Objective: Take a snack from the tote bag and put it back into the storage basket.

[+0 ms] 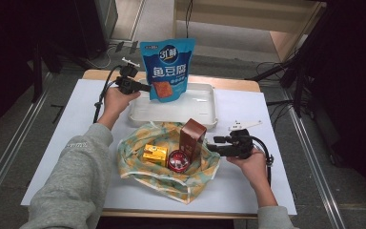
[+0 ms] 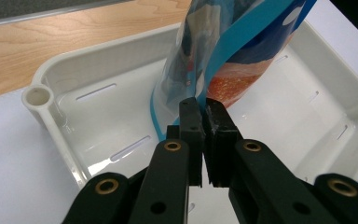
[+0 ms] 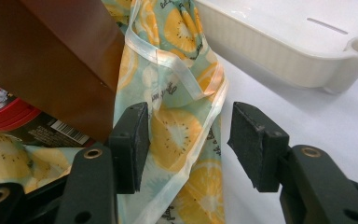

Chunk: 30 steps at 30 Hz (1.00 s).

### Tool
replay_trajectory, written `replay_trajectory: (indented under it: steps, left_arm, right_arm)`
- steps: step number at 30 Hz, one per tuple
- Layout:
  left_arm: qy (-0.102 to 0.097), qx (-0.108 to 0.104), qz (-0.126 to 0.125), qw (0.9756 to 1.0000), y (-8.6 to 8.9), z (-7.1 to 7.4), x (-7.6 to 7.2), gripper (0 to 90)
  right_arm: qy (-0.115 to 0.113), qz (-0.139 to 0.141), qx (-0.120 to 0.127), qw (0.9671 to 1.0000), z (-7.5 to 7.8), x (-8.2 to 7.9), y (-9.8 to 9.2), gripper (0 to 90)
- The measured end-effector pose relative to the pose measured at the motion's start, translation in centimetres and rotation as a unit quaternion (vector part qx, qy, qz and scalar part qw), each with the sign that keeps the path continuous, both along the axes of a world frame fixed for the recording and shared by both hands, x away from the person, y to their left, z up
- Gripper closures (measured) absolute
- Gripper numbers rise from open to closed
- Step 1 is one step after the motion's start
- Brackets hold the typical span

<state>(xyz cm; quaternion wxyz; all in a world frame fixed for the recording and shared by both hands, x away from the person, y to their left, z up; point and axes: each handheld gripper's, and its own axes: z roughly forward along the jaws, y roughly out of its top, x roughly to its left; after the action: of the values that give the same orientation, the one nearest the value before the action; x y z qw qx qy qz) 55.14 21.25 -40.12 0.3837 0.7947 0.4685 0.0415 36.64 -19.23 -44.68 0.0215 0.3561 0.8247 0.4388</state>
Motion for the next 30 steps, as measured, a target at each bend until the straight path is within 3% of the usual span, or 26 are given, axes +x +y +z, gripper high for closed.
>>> replay_trajectory:
  steps: [7, 12, 19, 23, 30]
  left_arm:
    - [0.004, 0.006, -0.005, 1.0, 0.3, 0.1, -0.2, 79.1]
    - [0.006, -0.012, -0.005, 0.9999, 0.8, 0.5, -0.8, 72.8]
    - [0.021, -0.008, -0.023, 0.9995, 1.1, 1.1, -1.6, 65.4]
    - [0.022, -0.019, -0.029, 0.9992, 1.3, 1.4, -2.4, 62.2]
    - [0.023, -0.008, -0.038, 0.999, 1.5, 1.5, -3.6, 52.5]
  right_arm:
    - [-0.003, -0.002, 0.001, 1.0, 0.0, -0.2, -0.2, 48.6]
    - [-0.003, -0.002, 0.001, 1.0, 0.1, -0.2, -0.2, 48.6]
    - [-0.003, -0.008, 0.003, 1.0, 0.3, -0.4, -0.4, 48.5]
    - [-0.002, -0.01, 0.003, 0.9999, 0.4, -0.4, -0.4, 48.5]
    - [-0.003, -0.01, -0.003, 0.9999, 0.5, -0.5, -0.3, 48.2]
